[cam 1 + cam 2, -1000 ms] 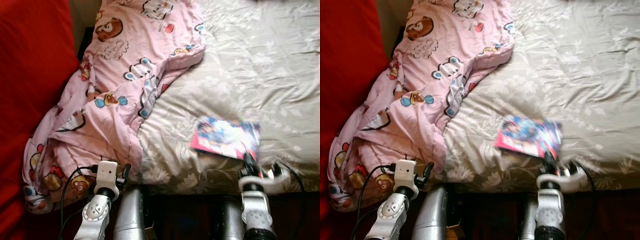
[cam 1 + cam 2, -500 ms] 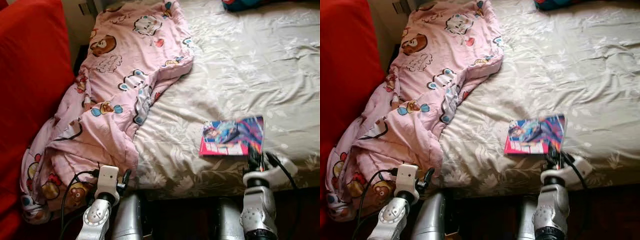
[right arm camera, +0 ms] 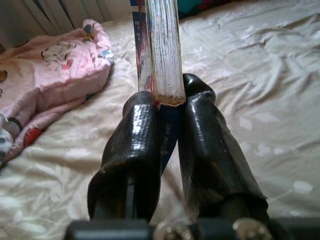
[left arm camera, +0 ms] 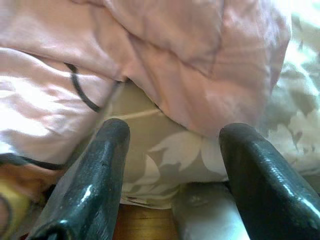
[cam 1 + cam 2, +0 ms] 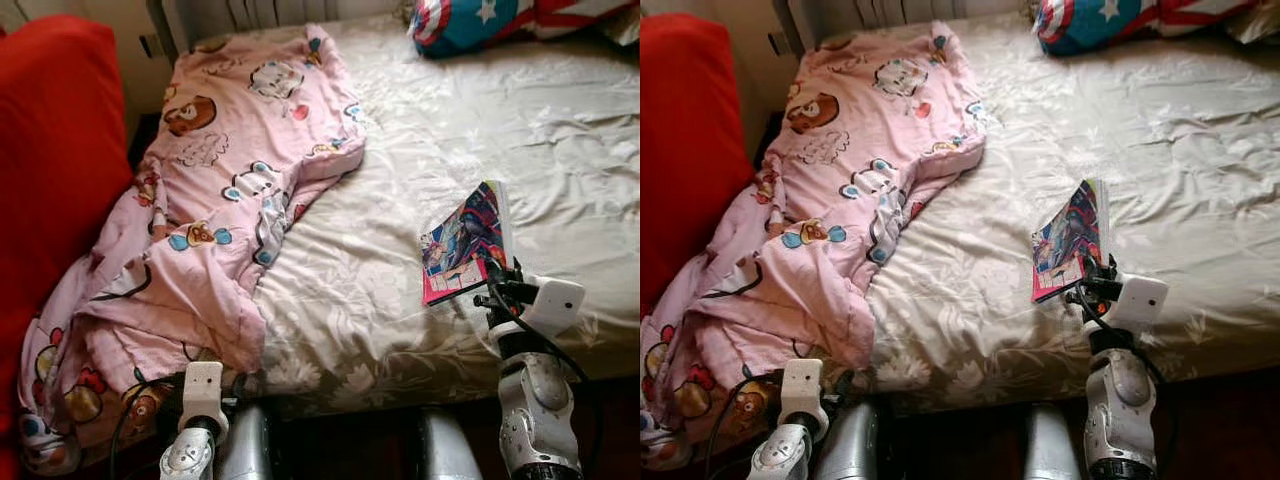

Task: Clean up the room

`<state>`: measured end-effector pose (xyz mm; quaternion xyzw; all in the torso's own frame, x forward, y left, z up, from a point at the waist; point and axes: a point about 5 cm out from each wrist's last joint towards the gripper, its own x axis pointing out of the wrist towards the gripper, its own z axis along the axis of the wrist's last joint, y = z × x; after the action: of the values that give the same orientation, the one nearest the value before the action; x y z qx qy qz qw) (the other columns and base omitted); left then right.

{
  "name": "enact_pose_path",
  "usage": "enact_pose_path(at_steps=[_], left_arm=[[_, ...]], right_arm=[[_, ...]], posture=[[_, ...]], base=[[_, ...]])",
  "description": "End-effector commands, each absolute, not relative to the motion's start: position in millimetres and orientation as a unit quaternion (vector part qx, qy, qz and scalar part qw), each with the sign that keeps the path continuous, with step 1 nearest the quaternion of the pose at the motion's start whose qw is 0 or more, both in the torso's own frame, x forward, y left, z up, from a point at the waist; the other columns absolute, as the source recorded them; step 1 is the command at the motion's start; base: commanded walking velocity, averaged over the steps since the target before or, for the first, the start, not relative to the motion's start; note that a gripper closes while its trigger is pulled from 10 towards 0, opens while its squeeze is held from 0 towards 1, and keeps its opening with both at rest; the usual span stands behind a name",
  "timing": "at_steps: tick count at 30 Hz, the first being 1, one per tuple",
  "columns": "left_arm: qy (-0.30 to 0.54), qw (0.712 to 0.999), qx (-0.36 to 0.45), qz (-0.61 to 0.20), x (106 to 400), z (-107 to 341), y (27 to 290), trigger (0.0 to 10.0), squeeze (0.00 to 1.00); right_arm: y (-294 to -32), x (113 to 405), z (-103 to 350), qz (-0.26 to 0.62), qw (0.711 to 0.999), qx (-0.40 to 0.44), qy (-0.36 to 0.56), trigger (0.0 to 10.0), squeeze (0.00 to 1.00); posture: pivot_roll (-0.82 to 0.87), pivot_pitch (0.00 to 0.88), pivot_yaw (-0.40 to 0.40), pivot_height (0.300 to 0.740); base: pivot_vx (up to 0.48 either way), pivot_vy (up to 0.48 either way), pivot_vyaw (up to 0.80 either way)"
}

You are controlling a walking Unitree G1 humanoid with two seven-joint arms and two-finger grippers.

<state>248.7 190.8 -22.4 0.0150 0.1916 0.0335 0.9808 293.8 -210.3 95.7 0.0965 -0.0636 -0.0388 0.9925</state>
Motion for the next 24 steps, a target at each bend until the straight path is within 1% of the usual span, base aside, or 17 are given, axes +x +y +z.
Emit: enact_pose_path(at_steps=[1, 3, 4, 8, 12, 17, 20, 24], left_arm=[[0.235, 0.971, 0.006, 0.049, 238.7, -33.8, 199.4, 10.0, 0.0], [0.244, 0.968, -0.001, 0.054, 236.0, -36.7, 200.5, 10.0, 0.0], [0.265, 0.962, -0.011, 0.063, 228.5, -43.2, 203.1, 10.0, 0.0], [0.284, 0.956, -0.017, 0.073, 220.9, -49.2, 205.7, 10.0, 0.0], [0.302, 0.95, -0.02, 0.081, 215.1, -53.9, 208.3, 10.0, 0.0], [0.326, 0.942, -0.022, 0.081, 206.3, -60.8, 207.7, 10.0, 0.0], [0.347, 0.934, -0.025, 0.086, 199.6, -66.0, 207.6, 10.0, 0.0], [0.353, 0.931, -0.027, 0.087, 198.8, -67.2, 206.8, 10.0, 0.0]], right_arm=[[-207.5, 295.0, 100.4, -0.034, 0.992, 0.094, -0.074, 10.0, 0.0], [-206.7, 295.3, 100.0, -0.033, 0.992, 0.093, -0.073, 10.0, 0.0], [-205.4, 295.4, 100.4, -0.03, 0.993, 0.092, -0.072, 10.0, 0.0], [-205.7, 296.1, 100.9, -0.027, 0.993, 0.09, -0.069, 10.0, 0.0], [-205.2, 296.6, 100.1, -0.027, 0.993, 0.093, -0.067, 10.0, 0.0], [-203.0, 296.2, 98.5, -0.022, 0.993, 0.094, -0.064, 10.0, 0.0], [-204.2, 296.2, 93.5, -0.028, 0.995, 0.088, -0.047, 10.0, 0.0], [-203.8, 295.6, 89.6, -0.029, 0.995, 0.083, -0.04, 10.0, 0.0]], posture=[[-0.14, 0.068, 0.055, 0.673], [-0.14, 0.067, 0.055, 0.678], [-0.14, 0.07, 0.054, 0.688], [-0.13, 0.092, 0.043, 0.708], [-0.13, 0.106, 0.038, 0.738], [-0.13, 0.11, 0.039, 0.74], [-0.13, 0.119, 0.04, 0.74], [-0.13, 0.125, 0.041, 0.74]], base=[[0.0, 0.0, 0.0], [0.0, 0.0, 0.0], [0.0, 0.0, 0.0], [0.0, 0.0, 0.0], [0.0, 0.0, 0.0], [0.0, 0.0, 0.0], [0.0, 0.0, 0.0], [0.0, 0.0, 0.0]])
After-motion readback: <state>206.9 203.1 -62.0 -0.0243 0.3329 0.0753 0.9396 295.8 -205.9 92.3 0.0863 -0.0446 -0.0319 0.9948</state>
